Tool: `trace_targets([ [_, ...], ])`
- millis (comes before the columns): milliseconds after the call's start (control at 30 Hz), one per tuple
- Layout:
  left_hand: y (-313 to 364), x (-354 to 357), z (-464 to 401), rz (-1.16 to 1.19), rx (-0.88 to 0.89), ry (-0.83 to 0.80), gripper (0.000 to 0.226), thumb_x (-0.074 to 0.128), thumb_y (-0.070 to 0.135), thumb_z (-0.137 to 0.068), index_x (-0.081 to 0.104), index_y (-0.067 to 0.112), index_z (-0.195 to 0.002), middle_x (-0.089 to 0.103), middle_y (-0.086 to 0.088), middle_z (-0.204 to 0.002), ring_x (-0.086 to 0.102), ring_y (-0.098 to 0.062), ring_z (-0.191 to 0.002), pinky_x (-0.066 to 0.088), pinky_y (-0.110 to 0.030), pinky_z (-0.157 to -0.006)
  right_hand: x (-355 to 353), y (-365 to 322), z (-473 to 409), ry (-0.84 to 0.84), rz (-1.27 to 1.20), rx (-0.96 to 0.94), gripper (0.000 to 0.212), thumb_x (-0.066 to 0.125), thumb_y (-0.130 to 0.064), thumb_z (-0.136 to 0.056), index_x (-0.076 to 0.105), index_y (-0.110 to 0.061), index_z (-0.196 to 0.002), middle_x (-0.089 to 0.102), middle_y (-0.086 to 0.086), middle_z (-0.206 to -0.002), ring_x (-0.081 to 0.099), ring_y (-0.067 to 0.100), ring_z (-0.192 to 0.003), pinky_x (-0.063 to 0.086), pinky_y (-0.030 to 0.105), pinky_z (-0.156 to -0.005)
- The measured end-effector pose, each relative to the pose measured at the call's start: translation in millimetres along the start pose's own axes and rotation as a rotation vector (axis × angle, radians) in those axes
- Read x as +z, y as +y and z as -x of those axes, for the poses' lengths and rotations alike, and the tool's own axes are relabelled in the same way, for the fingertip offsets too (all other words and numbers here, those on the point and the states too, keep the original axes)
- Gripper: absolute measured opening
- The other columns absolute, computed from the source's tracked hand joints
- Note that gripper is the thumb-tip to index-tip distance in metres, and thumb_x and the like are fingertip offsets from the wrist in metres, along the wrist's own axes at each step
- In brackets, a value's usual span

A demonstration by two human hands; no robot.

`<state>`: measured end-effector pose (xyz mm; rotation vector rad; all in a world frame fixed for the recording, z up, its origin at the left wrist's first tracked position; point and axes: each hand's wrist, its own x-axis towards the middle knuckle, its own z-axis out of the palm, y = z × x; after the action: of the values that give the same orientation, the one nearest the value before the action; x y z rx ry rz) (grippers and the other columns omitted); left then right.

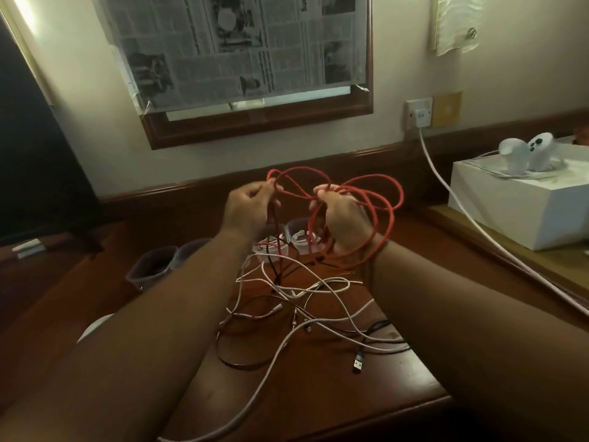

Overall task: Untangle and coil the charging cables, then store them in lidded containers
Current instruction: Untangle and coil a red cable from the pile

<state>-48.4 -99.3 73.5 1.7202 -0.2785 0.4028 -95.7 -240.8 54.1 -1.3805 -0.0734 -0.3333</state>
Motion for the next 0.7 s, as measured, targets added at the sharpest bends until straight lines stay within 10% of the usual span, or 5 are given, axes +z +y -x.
trace_targets([
  [133, 37.2, 3.9, -8.7, 0.099, 0.045, -0.065, 0.022, 0.061, 0.033, -0.098, 0.074, 0.019, -0.086, 0.064, 0.001, -0.068, 0.059, -0.009, -0.061, 0.049, -0.023, -0.055, 4.7, 6.6, 9.1, -0.13, 0.078, -0.017, 0.022, 0.043, -0.029, -0.105, 0.056, -0.017, -0.092, 0.064, 0.006, -0.078, 0.06, 0.015, -0.064, 0.047, 0.028, -0.058],
  [400, 80.2, 12.1, -6.0, 0.224, 0.108, -0.204, 0.018, 0.067, 0.029, -0.094, 0.074, 0.013, -0.091, 0.063, -0.001, -0.073, 0.062, -0.015, -0.068, 0.054, -0.026, -0.064, 24.0, 11.7, 3.6, -0.053, 0.262, -0.173, 0.033, 0.061, -0.058, -0.081, 0.054, -0.026, -0.087, 0.06, 0.006, -0.082, 0.063, 0.025, -0.078, 0.057, 0.053, -0.08],
  [700, 68.2, 5.2, -2.5, 0.291, 0.185, -0.219, 0.022, 0.059, 0.03, -0.098, 0.07, 0.014, -0.089, 0.064, 0.003, -0.072, 0.064, -0.012, -0.072, 0.053, -0.028, -0.07, 19.2, 2.5, 7.9, -0.053, 0.229, -0.207, 0.018, 0.045, -0.021, -0.105, 0.053, -0.018, -0.089, 0.054, 0.001, -0.073, 0.056, 0.008, -0.065, 0.051, 0.024, -0.063],
])
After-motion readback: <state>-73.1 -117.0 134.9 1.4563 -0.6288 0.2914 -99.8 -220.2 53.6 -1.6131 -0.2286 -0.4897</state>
